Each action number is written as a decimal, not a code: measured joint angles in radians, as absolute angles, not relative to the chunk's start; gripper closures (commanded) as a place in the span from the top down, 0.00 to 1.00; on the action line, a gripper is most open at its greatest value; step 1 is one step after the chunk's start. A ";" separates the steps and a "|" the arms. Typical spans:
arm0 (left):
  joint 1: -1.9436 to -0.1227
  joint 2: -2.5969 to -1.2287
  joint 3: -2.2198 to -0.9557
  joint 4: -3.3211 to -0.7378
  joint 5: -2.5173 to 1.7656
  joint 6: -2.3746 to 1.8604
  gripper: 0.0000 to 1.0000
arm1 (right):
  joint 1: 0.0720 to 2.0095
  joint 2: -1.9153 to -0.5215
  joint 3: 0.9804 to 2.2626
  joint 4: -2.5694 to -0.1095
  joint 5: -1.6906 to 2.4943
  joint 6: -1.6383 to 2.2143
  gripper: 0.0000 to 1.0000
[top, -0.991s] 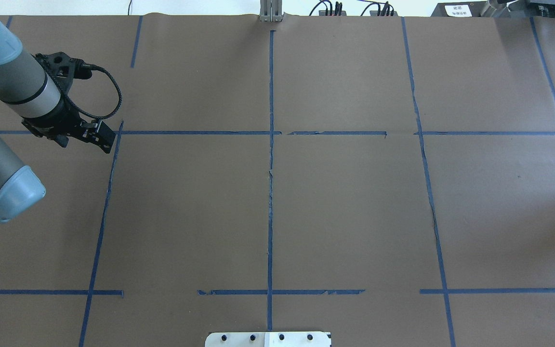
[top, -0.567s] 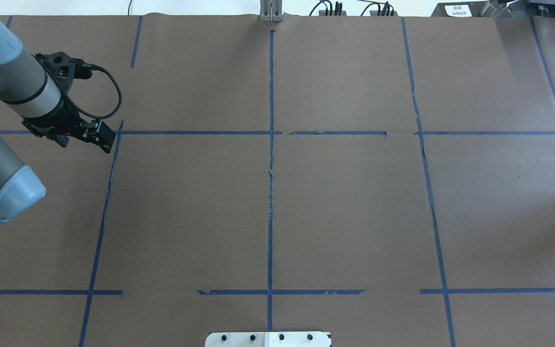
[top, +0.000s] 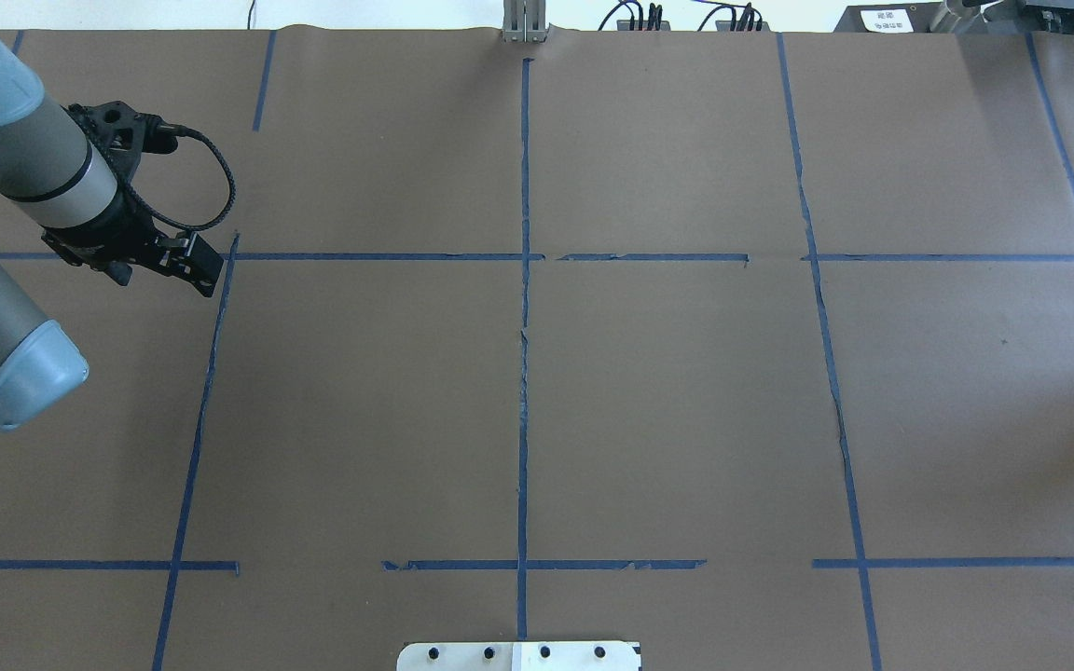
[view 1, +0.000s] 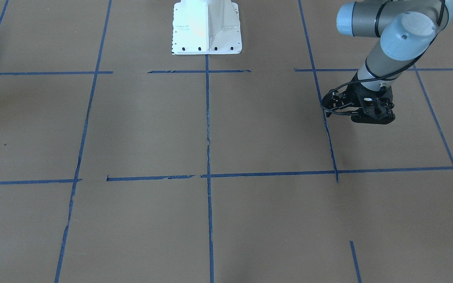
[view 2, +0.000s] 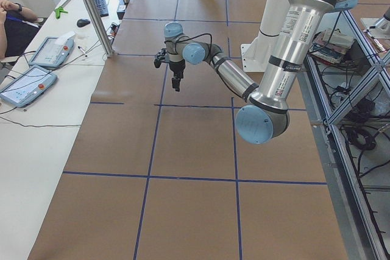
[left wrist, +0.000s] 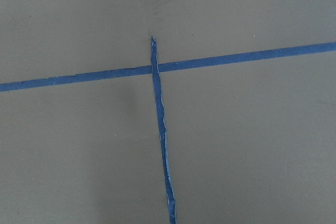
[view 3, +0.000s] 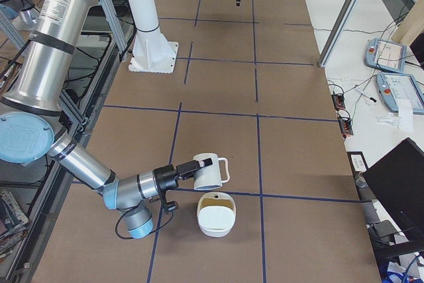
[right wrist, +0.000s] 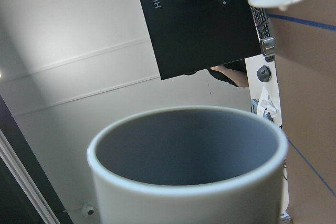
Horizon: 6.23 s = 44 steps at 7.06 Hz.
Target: Left arm hands cup to right arm to dump lemon
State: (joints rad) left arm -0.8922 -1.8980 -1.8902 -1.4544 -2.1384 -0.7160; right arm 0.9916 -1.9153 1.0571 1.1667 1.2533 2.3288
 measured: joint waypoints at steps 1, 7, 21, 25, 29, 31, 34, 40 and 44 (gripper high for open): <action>-0.892 -1.897 -1.890 -1.454 -2.138 -0.716 1.00 | 0.991 -1.914 1.061 1.141 1.292 2.166 0.03; -0.893 -1.893 -1.894 -1.454 -2.140 -0.716 1.00 | 1.329 -1.842 1.306 0.710 1.864 1.599 0.03; -0.826 -2.070 -1.891 -1.459 -2.187 -1.055 1.00 | 0.477 -1.143 1.542 -0.495 1.070 0.623 0.35; -0.819 -2.251 -1.783 -1.527 -2.226 -1.394 1.00 | 0.292 -0.952 1.530 -0.752 0.810 0.632 0.46; -0.807 -2.303 -1.725 -1.594 -2.229 -1.461 1.00 | 0.262 -0.898 1.478 -0.772 0.779 0.636 0.49; -0.775 -2.307 -1.717 -1.623 -2.229 -1.467 0.92 | 0.259 -0.892 1.476 -0.770 0.775 0.646 0.49; -0.741 -2.306 -1.715 -1.635 -2.228 -1.470 0.45 | 0.256 -0.893 1.476 -0.765 0.775 0.648 0.51; -0.737 -2.301 -1.708 -1.664 -2.229 -1.467 0.45 | 0.243 -0.893 1.477 -0.765 0.775 0.647 0.51; -0.733 -2.299 -1.697 -1.665 -2.228 -1.466 0.00 | 0.242 -0.896 1.478 -0.763 0.776 0.639 0.99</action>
State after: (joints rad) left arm -0.7333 -2.2993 -1.6968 -1.6654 -2.2279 -1.4659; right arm 0.2417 -0.8959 1.4777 -0.7630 0.7760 0.6392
